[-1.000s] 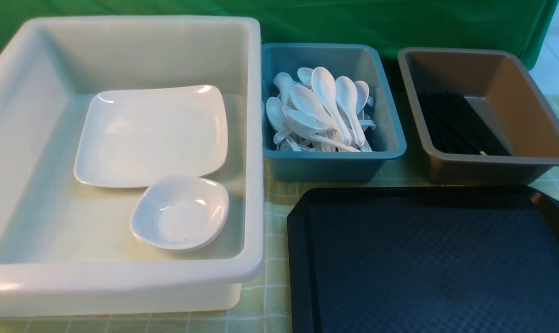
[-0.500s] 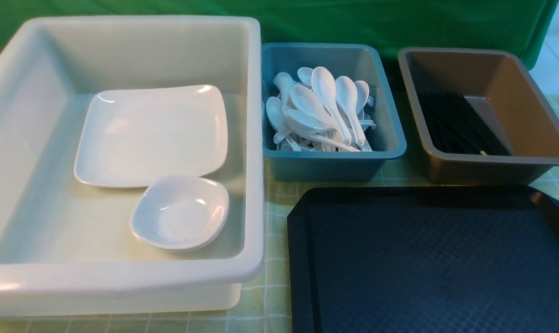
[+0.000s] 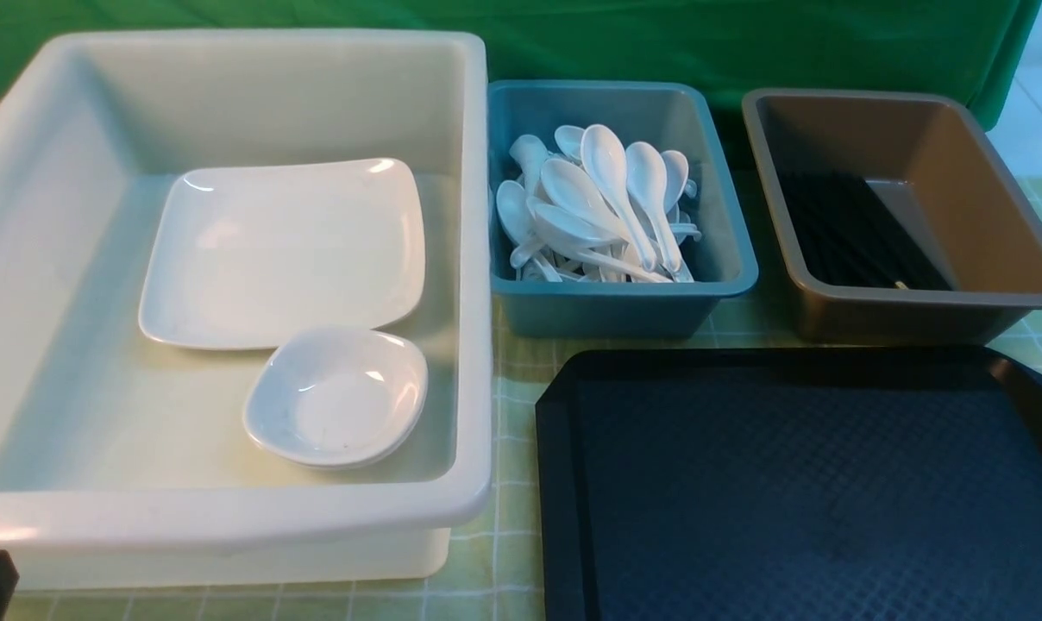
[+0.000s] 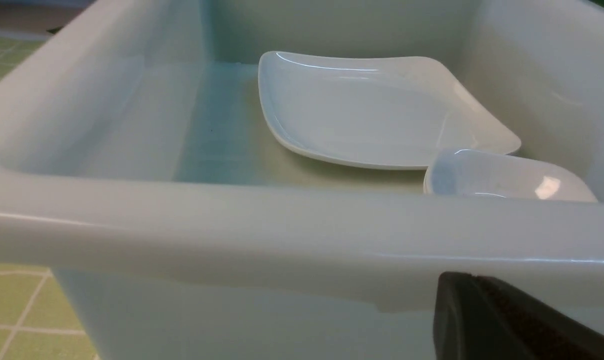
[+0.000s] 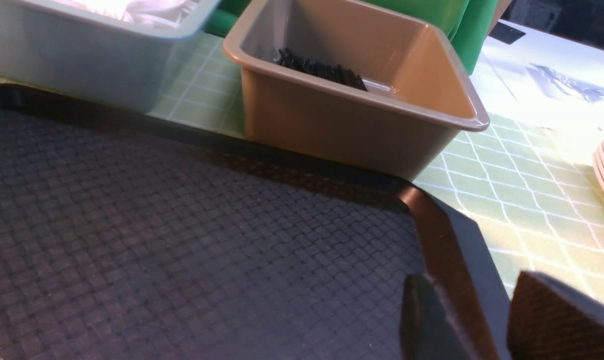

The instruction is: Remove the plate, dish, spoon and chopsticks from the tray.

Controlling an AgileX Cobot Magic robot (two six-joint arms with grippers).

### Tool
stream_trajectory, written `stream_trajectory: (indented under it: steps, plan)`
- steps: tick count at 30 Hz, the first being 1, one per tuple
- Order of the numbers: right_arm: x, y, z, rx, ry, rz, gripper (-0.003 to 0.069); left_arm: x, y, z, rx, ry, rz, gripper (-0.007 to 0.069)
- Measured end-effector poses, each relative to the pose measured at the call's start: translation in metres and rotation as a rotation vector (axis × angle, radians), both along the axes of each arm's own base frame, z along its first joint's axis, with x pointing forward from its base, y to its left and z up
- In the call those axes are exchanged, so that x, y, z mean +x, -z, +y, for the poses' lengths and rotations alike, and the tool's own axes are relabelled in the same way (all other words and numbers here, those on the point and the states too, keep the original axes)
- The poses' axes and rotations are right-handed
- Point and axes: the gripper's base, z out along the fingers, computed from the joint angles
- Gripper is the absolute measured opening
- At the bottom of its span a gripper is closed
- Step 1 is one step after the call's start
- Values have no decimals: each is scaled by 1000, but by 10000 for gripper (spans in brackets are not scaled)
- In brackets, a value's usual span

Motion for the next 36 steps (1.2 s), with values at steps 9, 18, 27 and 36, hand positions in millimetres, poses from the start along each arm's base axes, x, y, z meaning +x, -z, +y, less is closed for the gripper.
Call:
stream_trajectory:
  steps: [9,18,27,36]
  plan:
    - [0,0,0,0,0,-1,235,0,0,0,8,-1,0,-13]
    - [0,0,0,0,0,-1,237,0,0,0,9,-1,0,-13]
    - [0,0,0,0,0,-1,238,0,0,0,12,-1,0,-13]
    - [0,0,0,0,0,0,238,0,0,0,15,-1,-1,-12]
